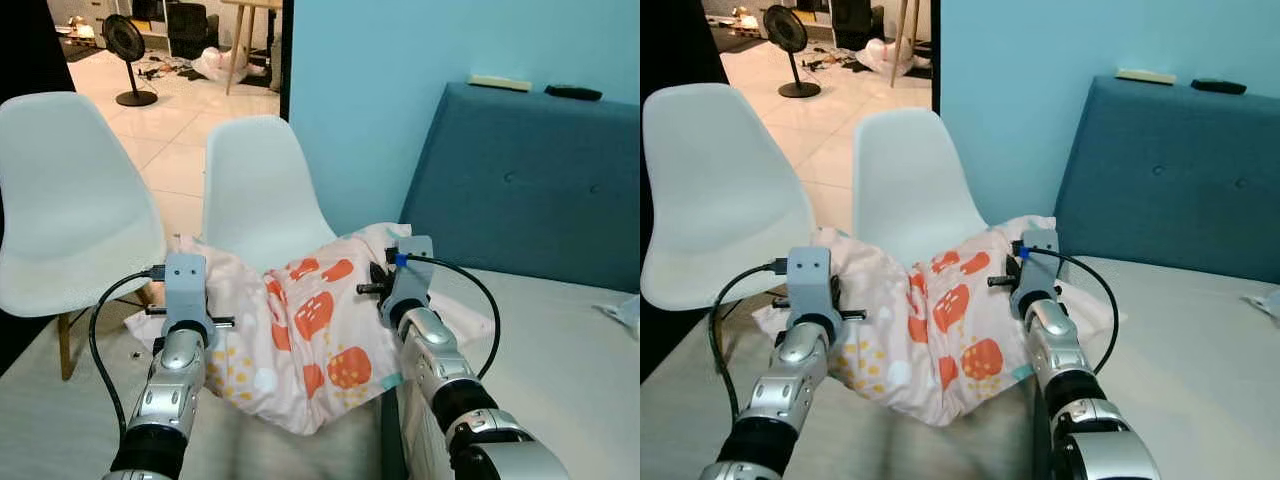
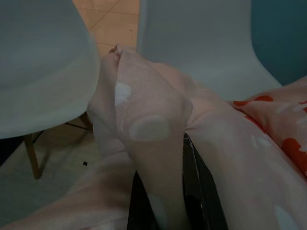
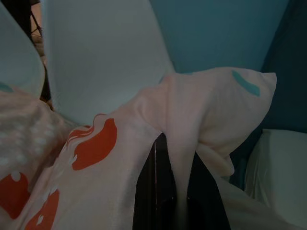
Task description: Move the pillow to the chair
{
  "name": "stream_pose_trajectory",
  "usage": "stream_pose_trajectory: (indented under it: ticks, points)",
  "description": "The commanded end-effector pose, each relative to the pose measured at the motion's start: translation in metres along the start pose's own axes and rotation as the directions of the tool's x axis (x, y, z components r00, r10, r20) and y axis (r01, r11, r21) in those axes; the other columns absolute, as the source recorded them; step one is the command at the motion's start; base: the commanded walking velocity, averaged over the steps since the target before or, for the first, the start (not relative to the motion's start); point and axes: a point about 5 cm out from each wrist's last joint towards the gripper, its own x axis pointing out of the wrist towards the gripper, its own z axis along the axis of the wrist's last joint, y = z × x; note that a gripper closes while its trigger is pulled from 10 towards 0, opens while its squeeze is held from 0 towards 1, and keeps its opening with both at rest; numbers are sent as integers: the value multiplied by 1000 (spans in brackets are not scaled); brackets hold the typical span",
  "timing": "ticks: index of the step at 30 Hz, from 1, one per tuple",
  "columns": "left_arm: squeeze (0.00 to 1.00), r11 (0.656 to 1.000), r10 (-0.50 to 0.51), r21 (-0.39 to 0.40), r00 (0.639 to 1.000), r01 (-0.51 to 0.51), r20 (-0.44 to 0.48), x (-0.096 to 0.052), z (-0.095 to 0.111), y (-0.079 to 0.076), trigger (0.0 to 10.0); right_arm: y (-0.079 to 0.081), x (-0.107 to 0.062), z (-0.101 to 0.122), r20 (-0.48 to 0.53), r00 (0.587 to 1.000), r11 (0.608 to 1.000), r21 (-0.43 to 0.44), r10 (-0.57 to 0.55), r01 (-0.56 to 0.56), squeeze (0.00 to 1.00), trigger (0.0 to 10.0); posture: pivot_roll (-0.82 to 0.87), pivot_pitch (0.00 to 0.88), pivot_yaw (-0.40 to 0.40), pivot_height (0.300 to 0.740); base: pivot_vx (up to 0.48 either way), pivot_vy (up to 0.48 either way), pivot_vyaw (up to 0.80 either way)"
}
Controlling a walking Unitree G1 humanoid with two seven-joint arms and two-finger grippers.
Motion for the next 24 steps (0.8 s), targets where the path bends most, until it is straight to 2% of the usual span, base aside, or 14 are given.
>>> stream_pose_trajectory:
  ticks: [1,10,24]
  points:
    - [0,999,-33,-4,997,33,70,1,13,-7,10000,7,3,5,15,999,999,-24,33,-32,0,10000,-14,10,-86,720,371,0,0]
    - [0,1000,-30,-4,997,30,76,3,16,-7,10000,5,3,5,6,1000,999,-49,18,-17,0,10000,-14,11,-87,720,371,0,0]
    - [0,999,-42,13,996,41,77,3,17,-7,10000,0,0,0,1,1000,999,-38,-25,25,0,10000,-8,13,-70,720,366,0,57]
